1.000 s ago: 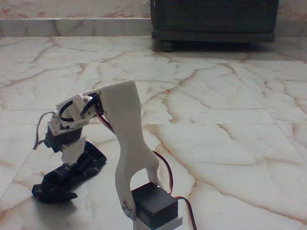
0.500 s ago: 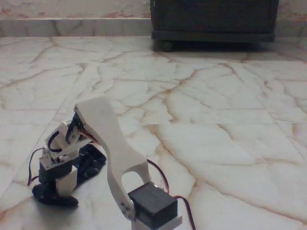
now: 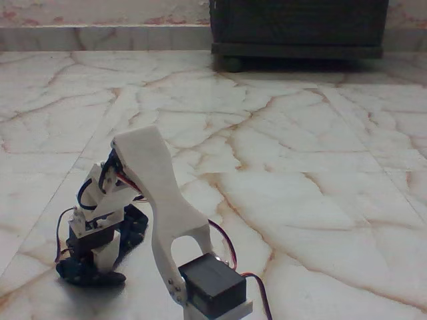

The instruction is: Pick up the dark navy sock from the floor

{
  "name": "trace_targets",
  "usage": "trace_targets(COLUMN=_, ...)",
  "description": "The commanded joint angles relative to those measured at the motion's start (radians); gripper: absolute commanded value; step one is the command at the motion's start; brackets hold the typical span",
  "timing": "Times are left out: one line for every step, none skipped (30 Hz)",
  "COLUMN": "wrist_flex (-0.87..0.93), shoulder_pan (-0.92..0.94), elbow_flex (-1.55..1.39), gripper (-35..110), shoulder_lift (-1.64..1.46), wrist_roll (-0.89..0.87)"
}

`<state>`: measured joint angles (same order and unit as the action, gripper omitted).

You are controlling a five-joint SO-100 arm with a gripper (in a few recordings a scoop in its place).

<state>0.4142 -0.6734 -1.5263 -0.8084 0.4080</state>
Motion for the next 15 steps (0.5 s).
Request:
trace_targets(wrist_flex=-0.054, shoulder_pan=0.041, elbow_flex=-0.103, gripper=0, shoulder_lift=-0.155, wrist_roll=0.077)
trace_targets(wrist_flex=-0.054, shoulder_pan=0.055, elbow_flex=-0.133, gripper=0, shoulder_lift=-0.193, wrist_roll=0.101)
trace_targets(wrist_flex=-0.054, shoulder_pan=0.063, elbow_flex=-0.158, gripper=0, shoulder_lift=-0.229, wrist_roll=0.135)
trace_targets(wrist_flex=-0.055, shoulder_pan=0.074, elbow_flex=-0.190, gripper=0, shoulder_lift=-0.272, wrist_roll=0.172)
trace_targets(wrist_flex=-0.058, shoulder_pan=0.087, elbow_flex=-0.216, gripper=0, shoulder_lift=-0.310, wrist_roll=0.204)
trace_targets(wrist_flex=-0.060, shoulder_pan=0.106, elbow_flex=-0.238, gripper=0, shoulder_lift=-0.354, wrist_roll=0.242)
trace_targets(wrist_flex=-0.058, shoulder_pan=0.126, elbow_flex=-0.258, gripper=0, shoulder_lift=-0.403, wrist_roll=0.278)
trace_targets(wrist_flex=-0.023, shoulder_pan=0.144, elbow_flex=-0.273, gripper=0, shoulder_lift=-0.462, wrist_roll=0.307)
trace_targets(wrist_flex=-0.012, shoulder_pan=0.158, elbow_flex=-0.308, gripper=0, shoulder_lift=-0.517, wrist_roll=0.345)
trace_targets(wrist_flex=0.005, shoulder_pan=0.183, elbow_flex=-0.345, gripper=0, shoulder_lift=-0.574, wrist_roll=0.382)
trace_targets(wrist_flex=0.008, shoulder_pan=0.209, elbow_flex=-0.400, gripper=0, shoulder_lift=-0.637, wrist_roll=0.426)
trace_targets(wrist_flex=0.006, shoulder_pan=0.233, elbow_flex=-0.448, gripper=0, shoulder_lift=-0.696, wrist_roll=0.465)
trace_targets(wrist_flex=0.000, shoulder_pan=0.259, elbow_flex=-0.499, gripper=0, shoulder_lift=-0.753, wrist_roll=0.509)
trace_targets(wrist_flex=0.002, shoulder_pan=0.288, elbow_flex=-0.529, gripper=0, shoulder_lift=-0.795, wrist_roll=0.540)
trace_targets(wrist_flex=-0.005, shoulder_pan=0.318, elbow_flex=-0.566, gripper=0, shoulder_lift=-0.836, wrist_roll=0.580)
